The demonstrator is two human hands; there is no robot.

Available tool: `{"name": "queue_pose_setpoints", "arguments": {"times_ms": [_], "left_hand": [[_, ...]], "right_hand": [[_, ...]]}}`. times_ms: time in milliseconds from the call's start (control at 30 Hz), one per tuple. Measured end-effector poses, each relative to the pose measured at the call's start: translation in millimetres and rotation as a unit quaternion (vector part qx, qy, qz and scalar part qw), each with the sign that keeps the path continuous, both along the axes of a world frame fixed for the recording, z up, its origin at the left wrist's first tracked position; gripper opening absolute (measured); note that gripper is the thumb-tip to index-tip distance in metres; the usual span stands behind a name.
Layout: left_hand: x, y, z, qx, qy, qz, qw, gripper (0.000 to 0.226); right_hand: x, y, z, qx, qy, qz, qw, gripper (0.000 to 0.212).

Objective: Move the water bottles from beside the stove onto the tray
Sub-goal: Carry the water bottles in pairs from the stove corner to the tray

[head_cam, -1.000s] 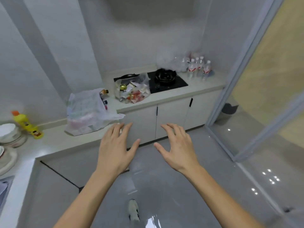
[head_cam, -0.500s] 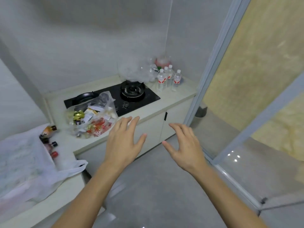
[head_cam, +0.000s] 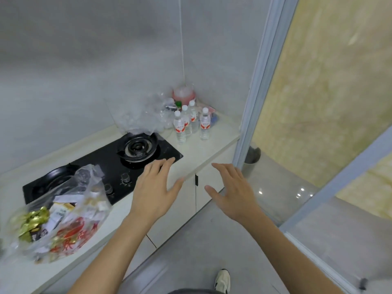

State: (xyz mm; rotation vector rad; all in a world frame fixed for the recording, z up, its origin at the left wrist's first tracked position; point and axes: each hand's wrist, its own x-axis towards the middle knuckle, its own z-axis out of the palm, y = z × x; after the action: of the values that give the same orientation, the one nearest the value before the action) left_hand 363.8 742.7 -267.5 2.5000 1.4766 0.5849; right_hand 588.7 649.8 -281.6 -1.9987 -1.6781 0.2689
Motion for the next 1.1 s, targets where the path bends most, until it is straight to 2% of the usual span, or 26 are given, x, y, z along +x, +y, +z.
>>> {"name": "queue_pose_setpoints", "arguments": {"times_ms": [333, 467, 633, 767, 833, 933, 1033, 1100], "left_hand": [[97, 121, -19, -0.066, -0.005, 0.038, 0.997, 0.062], [117, 181, -47, -0.126, -0.023, 0.067, 0.99, 0.062], [144, 272, -98, -0.231, -0.115, 0.129, 0.957, 0.064], [171, 337, -126, -0.296, -0.227, 0.201, 0.906, 0.066], [180, 369, -141, -0.306, -0.261, 0.224, 0.887, 0.072], [188, 415, -180, -0.289, -0.261, 0.248, 0.887, 0.078], [207, 426, -183, -0.267, -0.257, 0.268, 0.889, 0.083], [218, 428, -175, -0.274, -0.296, 0.296, 0.866, 0.086]], "right_hand": [[106, 149, -10, -0.035, 0.014, 0.048, 0.998, 0.065], [136, 217, -37, -0.074, 0.032, 0.062, 0.995, 0.064], [176, 308, -79, -0.132, 0.075, 0.041, 0.988, 0.061], [207, 373, -103, -0.183, 0.114, -0.008, 0.976, 0.07], [219, 402, -113, -0.192, 0.123, -0.02, 0.973, 0.077], [232, 440, -127, -0.208, 0.144, -0.029, 0.967, 0.086], [238, 470, -141, -0.237, 0.161, -0.009, 0.958, 0.094], [242, 489, -154, -0.241, 0.172, 0.02, 0.955, 0.095]]}}
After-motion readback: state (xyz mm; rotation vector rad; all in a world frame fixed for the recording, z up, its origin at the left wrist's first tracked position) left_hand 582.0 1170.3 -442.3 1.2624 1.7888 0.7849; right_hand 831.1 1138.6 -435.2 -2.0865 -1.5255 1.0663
